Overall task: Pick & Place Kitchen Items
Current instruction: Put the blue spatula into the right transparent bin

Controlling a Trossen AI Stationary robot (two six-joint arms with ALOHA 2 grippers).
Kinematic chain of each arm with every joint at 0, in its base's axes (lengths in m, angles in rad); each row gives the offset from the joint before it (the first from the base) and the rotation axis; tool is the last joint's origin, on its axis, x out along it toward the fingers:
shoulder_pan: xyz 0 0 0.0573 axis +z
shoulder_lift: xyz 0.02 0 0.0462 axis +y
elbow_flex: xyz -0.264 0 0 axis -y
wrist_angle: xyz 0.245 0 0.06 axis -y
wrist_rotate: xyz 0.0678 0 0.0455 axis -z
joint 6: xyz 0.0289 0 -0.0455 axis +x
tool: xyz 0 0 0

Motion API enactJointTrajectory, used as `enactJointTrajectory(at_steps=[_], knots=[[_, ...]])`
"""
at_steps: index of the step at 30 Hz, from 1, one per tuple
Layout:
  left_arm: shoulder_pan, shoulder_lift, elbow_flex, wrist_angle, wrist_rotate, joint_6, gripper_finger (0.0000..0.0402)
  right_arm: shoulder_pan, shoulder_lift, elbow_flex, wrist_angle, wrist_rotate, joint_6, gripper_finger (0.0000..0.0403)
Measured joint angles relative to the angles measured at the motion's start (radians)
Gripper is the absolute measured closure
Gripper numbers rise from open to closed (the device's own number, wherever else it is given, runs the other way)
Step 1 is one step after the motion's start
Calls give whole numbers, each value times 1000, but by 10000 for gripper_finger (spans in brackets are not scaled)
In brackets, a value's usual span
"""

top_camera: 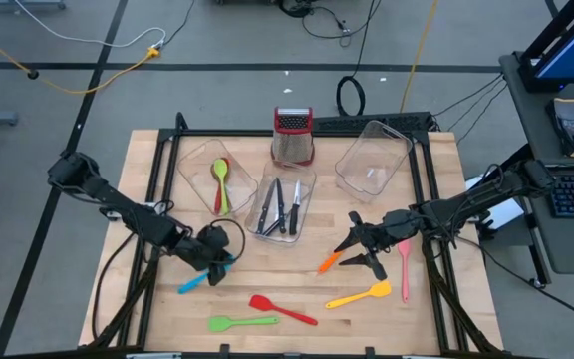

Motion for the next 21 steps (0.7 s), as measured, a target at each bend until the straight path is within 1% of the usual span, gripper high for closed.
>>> enactJointTrajectory(at_steps=[6, 10, 14, 18, 21], knots=[[2, -2, 141, -32, -20, 106, 364, 0, 0, 0, 0, -1, -3, 247], [3, -2, 259, -104, -61, 188, 374, 0, 0, 0, 0, -1, -4, 247], [4, -2, 375, -139, -109, 291, 379, 0, 0, 0, 0, -1, -4, 247], [4, -2, 480, -121, -178, 411, 385, 0, 0, -1, 13, -1, -4, 247], [6, -3, 543, -68, -237, 522, 387, 0, 5, -1, 66, -2, -15, 247]])
